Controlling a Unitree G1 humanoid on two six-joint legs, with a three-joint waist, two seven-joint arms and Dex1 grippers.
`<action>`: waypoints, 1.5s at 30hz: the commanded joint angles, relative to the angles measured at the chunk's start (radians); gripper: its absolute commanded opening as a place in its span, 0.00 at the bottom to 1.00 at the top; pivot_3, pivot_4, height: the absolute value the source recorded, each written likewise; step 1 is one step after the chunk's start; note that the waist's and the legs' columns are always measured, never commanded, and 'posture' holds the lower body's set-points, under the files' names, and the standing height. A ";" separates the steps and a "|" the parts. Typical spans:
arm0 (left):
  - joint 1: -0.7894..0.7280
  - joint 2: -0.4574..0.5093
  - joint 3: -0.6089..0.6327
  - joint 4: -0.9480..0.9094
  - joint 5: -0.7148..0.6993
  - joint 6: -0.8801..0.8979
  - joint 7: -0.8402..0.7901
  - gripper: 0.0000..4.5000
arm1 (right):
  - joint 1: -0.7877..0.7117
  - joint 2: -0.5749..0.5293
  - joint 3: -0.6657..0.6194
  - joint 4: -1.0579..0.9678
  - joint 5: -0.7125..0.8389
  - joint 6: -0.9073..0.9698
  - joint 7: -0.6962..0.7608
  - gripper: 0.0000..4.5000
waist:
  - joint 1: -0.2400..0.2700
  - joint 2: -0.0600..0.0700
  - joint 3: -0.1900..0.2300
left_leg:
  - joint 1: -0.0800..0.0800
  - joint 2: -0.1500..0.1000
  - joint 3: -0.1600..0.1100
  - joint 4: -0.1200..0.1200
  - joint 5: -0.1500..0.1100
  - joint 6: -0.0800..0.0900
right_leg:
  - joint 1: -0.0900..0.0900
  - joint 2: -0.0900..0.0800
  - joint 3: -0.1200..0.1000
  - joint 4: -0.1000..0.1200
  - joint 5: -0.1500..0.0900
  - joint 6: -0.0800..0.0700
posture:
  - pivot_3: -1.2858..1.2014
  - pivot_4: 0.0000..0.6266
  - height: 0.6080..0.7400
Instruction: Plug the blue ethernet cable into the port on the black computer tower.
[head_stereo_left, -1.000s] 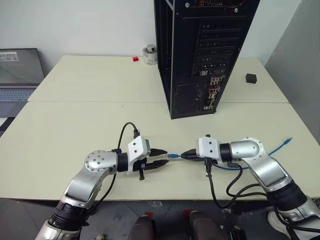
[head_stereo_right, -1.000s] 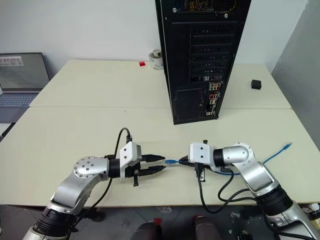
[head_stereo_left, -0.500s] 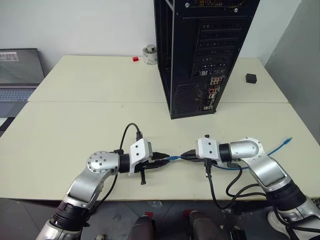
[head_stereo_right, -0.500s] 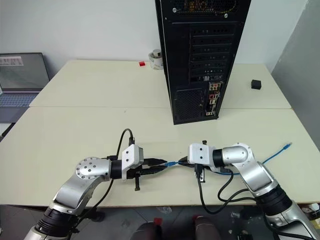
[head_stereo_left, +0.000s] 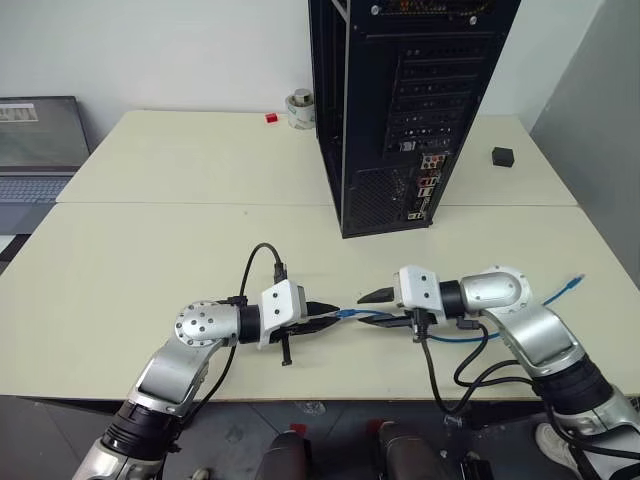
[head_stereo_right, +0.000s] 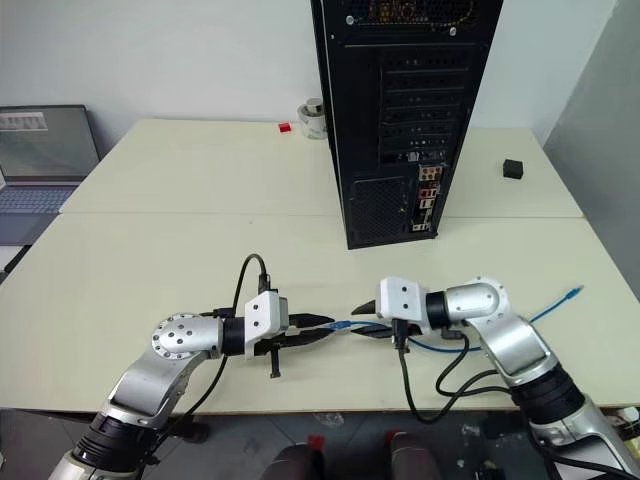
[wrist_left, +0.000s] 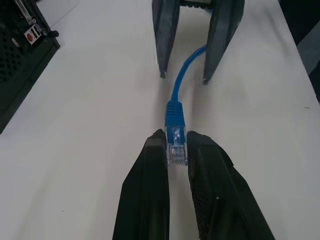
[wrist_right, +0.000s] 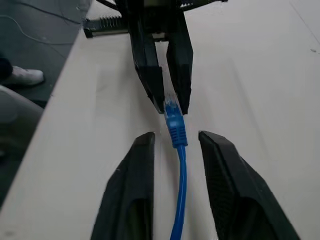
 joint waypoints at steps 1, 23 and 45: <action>0.018 -0.002 -0.021 0.004 0.058 -0.156 0.017 0.06 | -0.031 -0.044 -0.078 -0.054 0.101 0.096 0.040 0.55 | 0.000 0.000 0.000 | 0.000 0.000 0.000 0.000 0.000 0.000 | 0.000 -0.001 0.000 0.000 0.000 0.000 | 0.52 0.24 1.00; -0.019 -0.004 0.016 0.263 0.560 -0.955 0.546 0.06 | 0.080 0.166 -0.165 -0.146 0.401 0.576 -0.293 0.84 | 0.001 0.000 0.000 | -0.001 -0.001 -0.001 -0.001 0.000 0.000 | 0.000 -0.005 -0.002 0.000 0.000 0.000 | 0.52 0.24 1.00; -0.018 0.017 -0.023 0.262 0.606 -0.986 0.613 0.06 | 0.039 0.175 -0.133 -0.088 0.390 0.566 -0.275 0.00 | 0.000 0.000 0.000 | -0.001 -0.001 -0.001 -0.001 0.000 0.000 | 0.000 -0.005 -0.002 0.000 0.000 0.000 | 0.52 0.24 1.00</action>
